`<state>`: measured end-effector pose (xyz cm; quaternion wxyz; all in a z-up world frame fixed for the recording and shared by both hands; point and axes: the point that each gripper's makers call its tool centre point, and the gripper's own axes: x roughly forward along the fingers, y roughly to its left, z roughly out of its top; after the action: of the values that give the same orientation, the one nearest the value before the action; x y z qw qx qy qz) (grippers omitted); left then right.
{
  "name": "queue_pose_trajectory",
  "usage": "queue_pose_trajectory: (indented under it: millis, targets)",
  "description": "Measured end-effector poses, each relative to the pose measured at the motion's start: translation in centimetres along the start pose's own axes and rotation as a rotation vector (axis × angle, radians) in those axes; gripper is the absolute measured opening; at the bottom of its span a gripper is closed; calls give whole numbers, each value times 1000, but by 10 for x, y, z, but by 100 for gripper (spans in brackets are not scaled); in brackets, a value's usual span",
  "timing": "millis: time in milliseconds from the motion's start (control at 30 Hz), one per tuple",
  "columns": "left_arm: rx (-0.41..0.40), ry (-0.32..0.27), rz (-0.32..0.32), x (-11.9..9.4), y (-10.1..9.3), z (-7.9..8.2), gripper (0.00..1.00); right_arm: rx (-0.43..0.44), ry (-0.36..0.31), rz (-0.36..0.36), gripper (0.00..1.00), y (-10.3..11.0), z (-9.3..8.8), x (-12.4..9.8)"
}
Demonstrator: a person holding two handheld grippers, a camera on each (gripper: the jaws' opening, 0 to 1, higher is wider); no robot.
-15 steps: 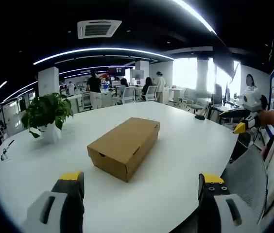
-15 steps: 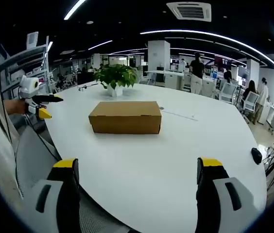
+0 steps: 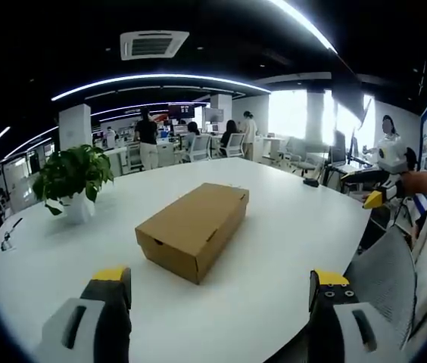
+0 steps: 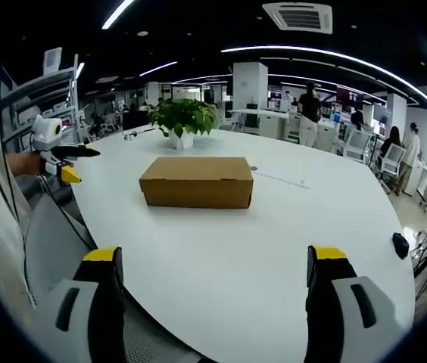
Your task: Operate the shoe box by opening the lid, removing the specified soft item, and placing it in the target area until the item is outside and the box remains undamaged.
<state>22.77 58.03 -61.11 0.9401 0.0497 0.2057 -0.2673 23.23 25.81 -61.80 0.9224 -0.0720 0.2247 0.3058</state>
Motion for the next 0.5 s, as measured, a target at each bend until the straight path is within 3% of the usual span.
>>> queue_pose_trajectory:
  millis: [500]
  targets:
    - [9,13,0,-1,2,-1,100,-9,7,14,96,2,1,3]
